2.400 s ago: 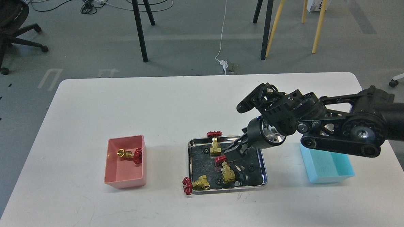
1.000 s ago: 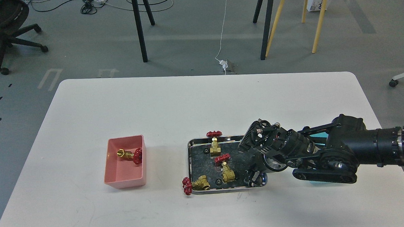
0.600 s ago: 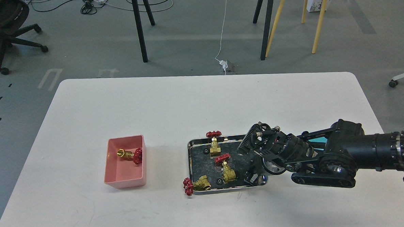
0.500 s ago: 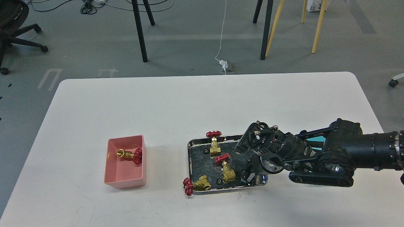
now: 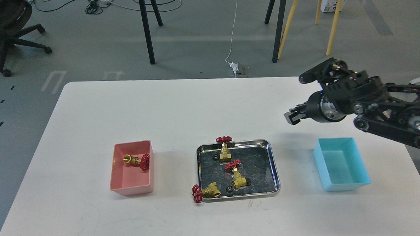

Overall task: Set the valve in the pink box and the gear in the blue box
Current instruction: 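Lift the gear and carry it over the blue box, then release the gear into the blue box and raise the right gripper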

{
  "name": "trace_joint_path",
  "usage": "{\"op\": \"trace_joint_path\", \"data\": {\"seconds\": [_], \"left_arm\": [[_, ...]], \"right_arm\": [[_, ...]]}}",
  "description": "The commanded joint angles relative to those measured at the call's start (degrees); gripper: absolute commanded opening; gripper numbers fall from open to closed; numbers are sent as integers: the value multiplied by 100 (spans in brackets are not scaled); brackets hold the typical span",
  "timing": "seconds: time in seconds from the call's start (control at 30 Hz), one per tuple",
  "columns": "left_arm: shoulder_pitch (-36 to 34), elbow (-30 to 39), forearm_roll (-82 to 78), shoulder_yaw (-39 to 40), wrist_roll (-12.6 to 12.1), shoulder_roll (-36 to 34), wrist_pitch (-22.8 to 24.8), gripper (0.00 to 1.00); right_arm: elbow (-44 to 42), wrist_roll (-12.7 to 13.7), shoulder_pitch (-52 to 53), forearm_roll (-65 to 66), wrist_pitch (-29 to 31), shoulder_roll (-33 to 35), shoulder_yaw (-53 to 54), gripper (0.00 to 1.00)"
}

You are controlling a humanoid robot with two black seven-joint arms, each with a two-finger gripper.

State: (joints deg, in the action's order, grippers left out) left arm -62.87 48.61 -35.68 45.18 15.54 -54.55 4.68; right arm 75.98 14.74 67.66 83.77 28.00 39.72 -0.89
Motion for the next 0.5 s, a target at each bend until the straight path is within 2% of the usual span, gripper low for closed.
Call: {"op": "trace_joint_path", "data": {"seconds": [0.0, 0.1, 0.33, 0.4, 0.47], "left_arm": [[-6, 0, 0, 8, 1, 76, -2, 99], [-23, 0, 0, 8, 1, 111, -2, 99], [-23, 8, -9, 8, -16, 111, 33, 99], [-23, 8, -9, 8, -60, 111, 33, 99], [-23, 26, -9, 8, -78, 111, 33, 99]], "right_arm": [[505, -6, -147, -115, 0, 931, -51, 8], [856, 20, -568, -89, 0, 1204, -16, 8], [1007, 134, -1097, -36, 0, 1170, -7, 12], [998, 143, -1185, -27, 0, 1135, -7, 18], [989, 152, -1290, -27, 0, 1100, -7, 34]]}}
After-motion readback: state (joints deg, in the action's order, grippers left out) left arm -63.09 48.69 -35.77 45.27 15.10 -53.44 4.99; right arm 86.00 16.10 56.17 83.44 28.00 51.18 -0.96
